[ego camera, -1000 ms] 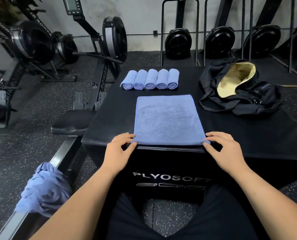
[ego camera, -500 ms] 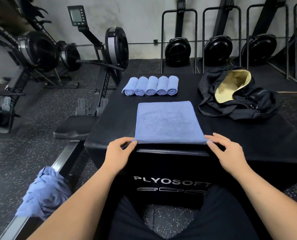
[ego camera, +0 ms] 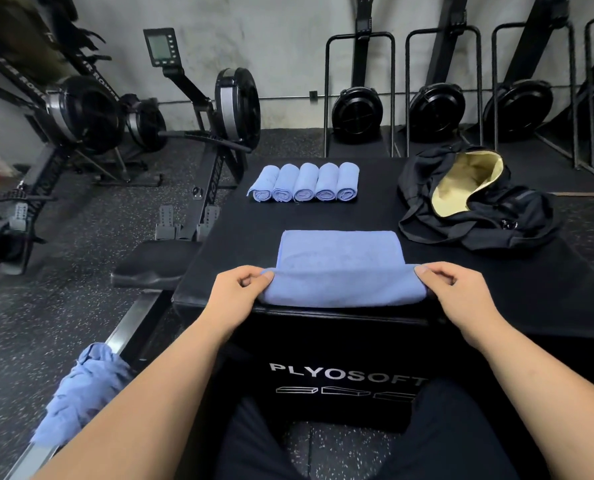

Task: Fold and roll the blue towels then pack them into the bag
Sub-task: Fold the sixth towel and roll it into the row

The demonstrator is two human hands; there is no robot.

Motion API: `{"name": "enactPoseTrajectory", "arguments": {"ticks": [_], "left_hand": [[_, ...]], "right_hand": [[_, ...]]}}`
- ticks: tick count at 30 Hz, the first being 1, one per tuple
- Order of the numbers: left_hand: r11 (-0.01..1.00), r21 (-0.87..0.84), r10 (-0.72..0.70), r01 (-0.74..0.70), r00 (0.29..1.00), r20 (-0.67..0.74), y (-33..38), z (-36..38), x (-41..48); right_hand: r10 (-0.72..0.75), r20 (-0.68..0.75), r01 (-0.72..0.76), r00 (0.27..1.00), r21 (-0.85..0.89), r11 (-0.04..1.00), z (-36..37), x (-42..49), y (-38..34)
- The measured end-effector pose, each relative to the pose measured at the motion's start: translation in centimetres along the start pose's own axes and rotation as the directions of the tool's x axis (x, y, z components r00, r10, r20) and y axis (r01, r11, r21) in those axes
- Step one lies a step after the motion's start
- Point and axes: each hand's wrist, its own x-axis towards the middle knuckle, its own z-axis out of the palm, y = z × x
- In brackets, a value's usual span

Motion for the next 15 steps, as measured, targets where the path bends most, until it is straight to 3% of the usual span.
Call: {"name": "enactPoseTrajectory", "arguments": {"ticks": [2,5,10,15], "left_hand": [[1.0,0.007,0.009,-0.008,0.997,-0.074,0.5,0.8,1.3],[0.991,0.134,0.012,-0.007,0.999,-0.039,0.2,2.0,2.9],[0.938,0.343,0.032,-0.054,0.997,0.07,-1.5,2.0,2.9],[0.92,0.387,0.025,-0.058,0.996,0.088,-2.5,1.4,2.4]], "right_hand": [[0.052,-0.034,-0.053,0.998,-0.025,0.998,0.5,1.7,-0.1],[0.099,-0.01,-0.1,0.995,-0.146,0.984,1.3,3.5,0.5],[-0.008,0.143,0.07,0.99,-0.439,0.896,1.7,2.3,0.8],[-0.028,0.089,0.066,0.996,-0.467,0.882,1.4,0.3,1.1]]}}
